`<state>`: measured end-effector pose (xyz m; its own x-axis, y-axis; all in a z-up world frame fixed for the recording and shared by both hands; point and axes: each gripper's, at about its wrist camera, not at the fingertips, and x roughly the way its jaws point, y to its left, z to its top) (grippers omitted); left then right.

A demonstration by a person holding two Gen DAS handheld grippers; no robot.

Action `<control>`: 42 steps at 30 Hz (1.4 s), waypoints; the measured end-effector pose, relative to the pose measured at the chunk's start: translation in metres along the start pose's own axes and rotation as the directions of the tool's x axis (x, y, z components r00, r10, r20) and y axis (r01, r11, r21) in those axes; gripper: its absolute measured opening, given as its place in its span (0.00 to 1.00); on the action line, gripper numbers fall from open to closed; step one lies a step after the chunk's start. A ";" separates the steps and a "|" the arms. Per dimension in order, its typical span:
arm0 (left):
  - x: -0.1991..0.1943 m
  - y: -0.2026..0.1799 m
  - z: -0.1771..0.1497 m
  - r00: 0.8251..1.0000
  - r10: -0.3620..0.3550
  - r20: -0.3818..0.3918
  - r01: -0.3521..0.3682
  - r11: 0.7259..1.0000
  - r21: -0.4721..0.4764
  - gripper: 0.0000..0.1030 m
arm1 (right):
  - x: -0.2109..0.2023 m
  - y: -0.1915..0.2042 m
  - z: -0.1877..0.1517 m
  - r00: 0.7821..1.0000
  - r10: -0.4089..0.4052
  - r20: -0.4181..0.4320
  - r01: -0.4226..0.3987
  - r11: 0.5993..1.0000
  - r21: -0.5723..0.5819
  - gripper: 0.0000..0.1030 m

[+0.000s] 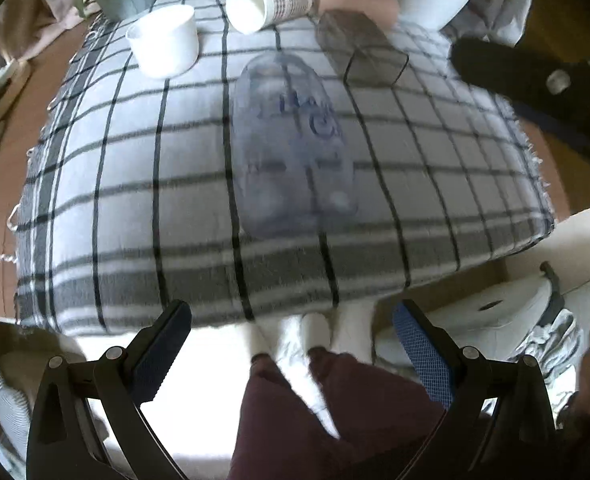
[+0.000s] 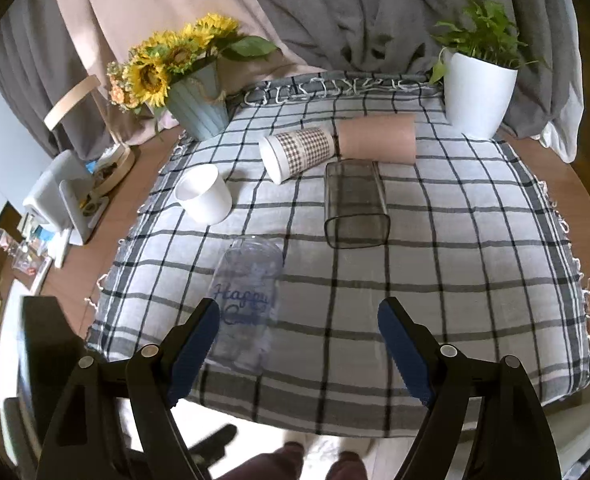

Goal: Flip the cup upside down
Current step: 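Bring the left tool to the jar and grasp it from the right tool, then rotate the jar with the left tool until its base faces up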

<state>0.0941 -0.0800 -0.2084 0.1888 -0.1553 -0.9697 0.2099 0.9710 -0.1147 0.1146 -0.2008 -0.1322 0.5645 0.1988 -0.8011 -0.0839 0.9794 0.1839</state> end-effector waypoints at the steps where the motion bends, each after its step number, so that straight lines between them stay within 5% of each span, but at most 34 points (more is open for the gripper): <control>1: -0.002 -0.001 -0.001 1.000 0.011 0.009 -0.011 1.000 -0.021 1.00 | -0.003 -0.001 -0.001 1.000 0.007 0.011 -0.007 1.000 -0.008 0.79; 13: -0.008 -0.007 0.012 0.972 0.176 0.153 -0.155 0.978 -0.141 1.00 | -0.010 -0.050 -0.009 0.999 -0.018 0.034 0.017 0.999 0.037 0.79; 21: 0.003 -0.006 0.026 0.952 0.210 0.223 -0.171 0.969 -0.179 0.98 | 0.005 -0.072 -0.016 0.999 -0.045 -0.006 0.046 0.996 0.076 0.79; 31: 0.019 -0.010 0.033 0.949 0.199 0.244 -0.164 0.974 -0.158 0.98 | 0.018 -0.081 -0.026 0.997 -0.062 -0.046 0.066 0.994 0.091 0.79; 36: 0.029 -0.010 0.035 0.961 0.165 0.222 -0.132 0.979 -0.155 0.72 | 0.023 -0.082 -0.029 0.996 -0.074 -0.057 0.079 0.994 0.080 0.79; 42: 0.025 -0.015 0.034 0.958 0.171 0.232 -0.141 0.980 -0.139 0.69 | 0.022 -0.082 -0.029 0.995 -0.083 -0.055 0.087 0.994 0.072 0.79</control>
<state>0.1279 -0.1043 -0.2235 0.4391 -0.0251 -0.8981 0.0460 0.9989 -0.0054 0.1100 -0.2754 -0.1819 0.5234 0.1184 -0.8438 0.0247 0.9878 0.1540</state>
